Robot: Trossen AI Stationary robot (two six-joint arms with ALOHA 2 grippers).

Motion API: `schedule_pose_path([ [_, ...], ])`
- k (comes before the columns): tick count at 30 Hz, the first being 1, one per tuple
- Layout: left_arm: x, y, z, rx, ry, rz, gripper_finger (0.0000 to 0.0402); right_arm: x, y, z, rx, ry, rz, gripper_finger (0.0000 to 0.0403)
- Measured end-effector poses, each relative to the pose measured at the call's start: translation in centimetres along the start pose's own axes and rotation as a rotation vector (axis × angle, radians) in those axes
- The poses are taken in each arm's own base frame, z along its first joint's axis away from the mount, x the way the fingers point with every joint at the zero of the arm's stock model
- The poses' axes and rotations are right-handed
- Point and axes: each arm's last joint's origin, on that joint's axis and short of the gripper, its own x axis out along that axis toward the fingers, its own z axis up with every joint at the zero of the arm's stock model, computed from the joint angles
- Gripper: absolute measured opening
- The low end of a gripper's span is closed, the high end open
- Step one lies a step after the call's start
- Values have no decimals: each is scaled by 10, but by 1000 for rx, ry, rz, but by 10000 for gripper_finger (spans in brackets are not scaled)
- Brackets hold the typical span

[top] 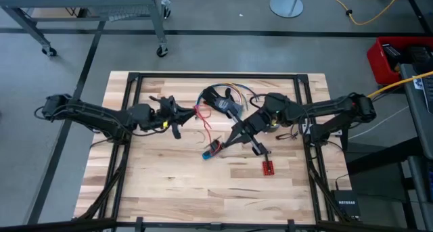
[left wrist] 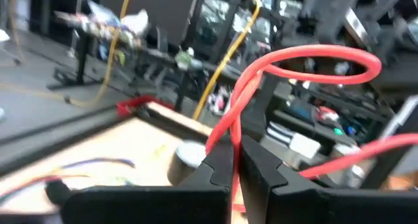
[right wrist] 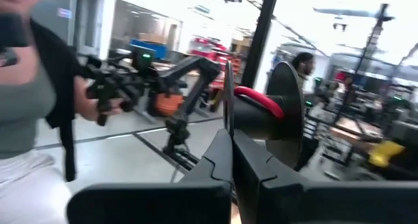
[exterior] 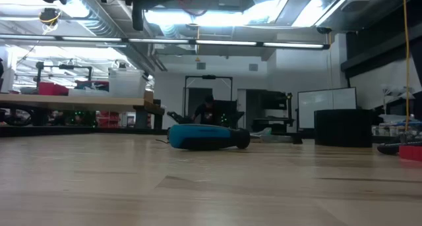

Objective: Coil cords
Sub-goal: Uncoil the red wire from the spool, then coil the red wire onto the spool

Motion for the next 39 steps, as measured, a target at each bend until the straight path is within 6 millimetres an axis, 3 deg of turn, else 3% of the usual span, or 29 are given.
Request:
schedule_pose_path([
  [13, -16, -7, -42, -48, 420, 2, 67, -40, -22, 4, 83, 177, -225, 0],
  [20, -29, -12, -59, -83, 587, 41, 132, -72, -25, 24, 68, 233, -351, 0],
  [25, -37, -13, -67, -148, 670, 89, 152, -96, -25, 39, 20, 271, -489, 0],
  [32, -46, -15, -74, -181, 739, 125, 146, -117, -22, 54, -5, 286, -568, 0],
  [35, -45, -18, -73, -185, 701, 130, 146, -116, -20, 57, 39, 253, -560, 0],
  [39, -39, -22, -70, -138, 589, 126, 144, -104, -10, 53, 90, 253, -395, 0],
])
